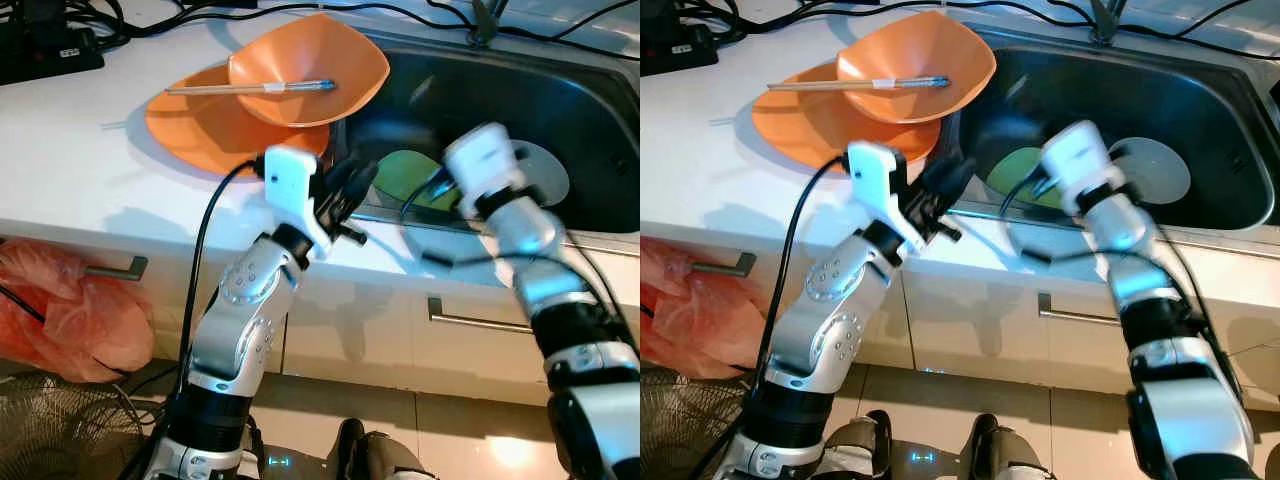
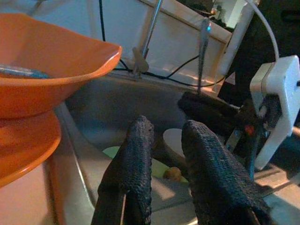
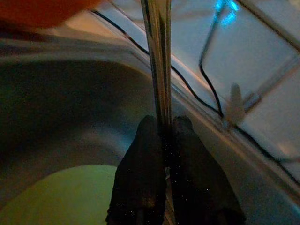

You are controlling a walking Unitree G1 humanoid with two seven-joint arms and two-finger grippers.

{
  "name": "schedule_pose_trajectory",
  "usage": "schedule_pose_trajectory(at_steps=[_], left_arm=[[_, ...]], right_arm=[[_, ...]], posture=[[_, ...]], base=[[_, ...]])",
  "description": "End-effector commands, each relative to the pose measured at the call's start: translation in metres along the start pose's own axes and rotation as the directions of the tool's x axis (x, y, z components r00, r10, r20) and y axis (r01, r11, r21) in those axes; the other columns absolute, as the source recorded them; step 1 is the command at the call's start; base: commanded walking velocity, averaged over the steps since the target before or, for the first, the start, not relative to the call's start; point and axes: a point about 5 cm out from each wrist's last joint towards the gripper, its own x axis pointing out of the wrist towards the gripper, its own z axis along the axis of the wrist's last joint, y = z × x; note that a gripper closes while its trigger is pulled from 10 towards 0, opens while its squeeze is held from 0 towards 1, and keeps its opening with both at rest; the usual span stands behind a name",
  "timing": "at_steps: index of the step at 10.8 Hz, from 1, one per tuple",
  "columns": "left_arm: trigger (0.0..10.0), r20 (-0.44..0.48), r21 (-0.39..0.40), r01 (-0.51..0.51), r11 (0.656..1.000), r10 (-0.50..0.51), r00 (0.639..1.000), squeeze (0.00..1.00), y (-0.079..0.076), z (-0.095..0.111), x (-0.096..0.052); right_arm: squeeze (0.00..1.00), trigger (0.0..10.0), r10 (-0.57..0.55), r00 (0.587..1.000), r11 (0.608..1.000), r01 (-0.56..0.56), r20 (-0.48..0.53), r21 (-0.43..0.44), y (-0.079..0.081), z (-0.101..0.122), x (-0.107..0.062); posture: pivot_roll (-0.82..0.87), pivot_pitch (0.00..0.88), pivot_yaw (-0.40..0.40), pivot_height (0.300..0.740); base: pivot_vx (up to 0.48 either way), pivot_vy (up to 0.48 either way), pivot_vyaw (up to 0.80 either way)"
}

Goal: Kitchen organization

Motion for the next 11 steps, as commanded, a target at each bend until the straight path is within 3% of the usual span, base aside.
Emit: schedule_pose_trajectory(at_steps=[1, 2, 4, 5, 11], left_arm=[[10.0, -0.010, -0.001, 0.009, 1.000, -0.009, 1.000, 0.00, -0.003, -0.005, -0.001], [10.0, -0.015, -0.001, 0.006, 1.000, -0.006, 1.000, 0.00, -0.002, -0.007, -0.002], [10.0, -0.029, -0.008, -0.001, 1.000, 0.001, 1.000, 0.00, -0.002, -0.011, -0.003], [10.0, -0.038, 0.002, 0.008, 1.000, -0.008, 0.999, 0.00, -0.002, -0.011, -0.003], [10.0, -0.151, 0.167, 0.157, 0.973, -0.132, 0.980, 0.00, 0.009, 0.002, -0.015]], right_arm=[[0.00, 10.0, -0.079, 0.995, 0.988, 0.085, -0.057, 0.126, -0.011, -0.005, 0.001], [0.00, 10.0, -0.098, 0.993, 0.979, 0.108, -0.066, 0.173, -0.013, -0.005, 0.002], [0.00, 10.0, -0.154, 0.981, 0.918, 0.185, -0.115, 0.351, -0.022, -0.006, 0.005], [0.00, 10.0, -0.153, 0.978, 0.899, 0.197, -0.140, 0.391, -0.023, -0.007, 0.006], [0.00, 10.0, -0.098, 0.960, 0.865, 0.212, -0.261, 0.454, -0.015, -0.025, 0.004]], posture=[[0.22, 0.190, -0.084, 0.740], [0.22, 0.188, -0.084, 0.740], [0.22, 0.185, -0.083, 0.740], [0.22, 0.184, -0.083, 0.740], [0.23, 0.198, -0.088, 0.740]], base=[[0.000, 0.000, 0.00], [0.000, 0.000, 0.00], [0.000, 0.000, 0.00], [0.000, 0.000, 0.00], [0.000, 0.000, 0.00]])
